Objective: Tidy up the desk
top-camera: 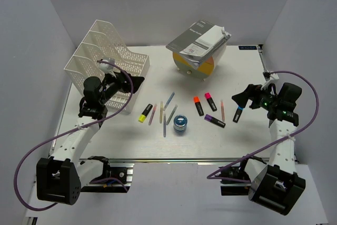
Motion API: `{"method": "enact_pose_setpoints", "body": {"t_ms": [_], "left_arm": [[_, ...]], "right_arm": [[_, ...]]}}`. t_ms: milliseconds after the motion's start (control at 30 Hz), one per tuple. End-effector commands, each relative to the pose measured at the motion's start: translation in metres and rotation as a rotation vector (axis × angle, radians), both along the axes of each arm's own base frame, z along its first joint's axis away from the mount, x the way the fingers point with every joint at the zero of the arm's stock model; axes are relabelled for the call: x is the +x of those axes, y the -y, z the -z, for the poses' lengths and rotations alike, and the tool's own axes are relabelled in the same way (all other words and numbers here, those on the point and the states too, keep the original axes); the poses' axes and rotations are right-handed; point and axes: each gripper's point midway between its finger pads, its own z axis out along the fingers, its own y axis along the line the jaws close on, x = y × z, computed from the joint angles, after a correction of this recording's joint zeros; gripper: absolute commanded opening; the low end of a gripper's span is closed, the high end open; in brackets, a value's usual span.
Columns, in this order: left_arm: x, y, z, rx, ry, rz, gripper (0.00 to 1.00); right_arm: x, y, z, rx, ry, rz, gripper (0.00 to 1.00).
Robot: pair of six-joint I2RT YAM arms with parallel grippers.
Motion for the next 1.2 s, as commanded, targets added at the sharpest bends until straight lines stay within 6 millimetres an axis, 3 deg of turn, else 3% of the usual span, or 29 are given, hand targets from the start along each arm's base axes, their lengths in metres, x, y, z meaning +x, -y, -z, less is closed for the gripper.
{"method": "enact_pose_setpoints", "body": {"t_ms": [0, 167, 267, 467, 567, 667, 767, 800, 867, 1000, 1167], "left_arm": [[-0.003, 0.005, -0.010, -0.010, 0.034, 0.034, 0.98], [-0.004, 0.010, -0.005, -0.009, 0.018, 0.056, 0.98], [-0.003, 0.012, -0.003, -0.011, 0.012, 0.067, 0.98], [-0.002, 0.017, 0.004, -0.016, -0.011, 0.094, 0.98], [-0.004, 0.023, 0.005, -0.019, -0.015, 0.123, 0.94], [-0.006, 0.028, 0.009, -0.018, -0.021, 0.149, 0.89], [-0.007, 0.030, 0.011, -0.014, -0.022, 0.164, 0.88], [-0.009, 0.034, 0.012, -0.013, -0.024, 0.178, 0.88], [-0.010, 0.037, 0.014, -0.005, -0.025, 0.188, 0.89], [-0.008, 0.036, 0.017, 0.004, -0.037, 0.182, 0.91], [-0.009, 0.040, 0.019, 0.008, -0.040, 0.197, 0.92]], "right_arm": [[0.000, -0.005, -0.019, -0.047, 0.072, -0.072, 0.89], [-0.012, -0.022, -0.032, -0.118, 0.165, -0.243, 0.89], [-0.011, -0.025, -0.031, -0.137, 0.132, -0.256, 0.89], [0.005, -0.018, -0.047, -0.261, 0.134, -0.202, 0.89], [0.006, -0.025, -0.056, -0.290, 0.147, -0.256, 0.89], [0.009, -0.043, -0.068, -0.219, 0.199, -0.348, 0.89], [0.014, -0.063, -0.076, -0.008, 0.148, -0.360, 0.89], [0.025, -0.066, -0.088, 0.014, 0.205, -0.364, 0.89], [0.033, -0.080, -0.088, 0.155, 0.115, -0.360, 0.89], [0.059, -0.094, -0.108, 0.297, 0.114, -0.332, 0.85], [0.085, -0.113, -0.122, 0.535, -0.008, -0.258, 0.84]]}}
